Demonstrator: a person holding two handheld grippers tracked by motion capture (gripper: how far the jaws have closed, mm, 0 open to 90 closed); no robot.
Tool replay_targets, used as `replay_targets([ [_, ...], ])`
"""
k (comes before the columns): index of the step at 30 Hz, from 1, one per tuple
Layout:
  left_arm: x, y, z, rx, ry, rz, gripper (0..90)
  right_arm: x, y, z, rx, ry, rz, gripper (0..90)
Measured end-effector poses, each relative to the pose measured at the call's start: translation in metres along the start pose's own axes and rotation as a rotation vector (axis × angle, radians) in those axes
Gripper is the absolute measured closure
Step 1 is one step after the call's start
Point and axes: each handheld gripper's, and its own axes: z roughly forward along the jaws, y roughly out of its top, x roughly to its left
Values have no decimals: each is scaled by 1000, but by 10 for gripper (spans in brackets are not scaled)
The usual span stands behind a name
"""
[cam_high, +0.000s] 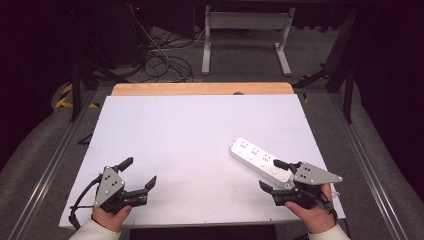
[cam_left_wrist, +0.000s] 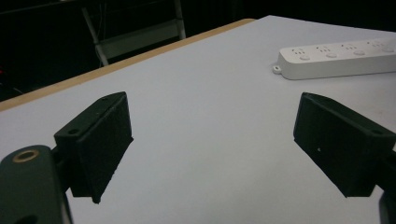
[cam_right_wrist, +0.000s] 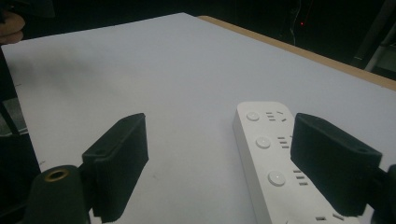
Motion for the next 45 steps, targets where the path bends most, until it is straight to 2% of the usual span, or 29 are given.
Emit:
replay_targets([
  [4, 0, 0, 0, -1, 7, 9, 122, 0, 1, -1, -2, 4, -3, 234],
  [23, 0, 0, -1, -2, 21, 15, 113, 2, 3, 0, 4, 5, -16, 235],
  [29, -1, 0, -1, -3, 26, 18, 113, 2, 6, -1, 15, 4, -30, 261],
  [45, -1, 1, -1, -2, 28, 21, 113, -18, 26, 0, 48, -37, -3, 287],
])
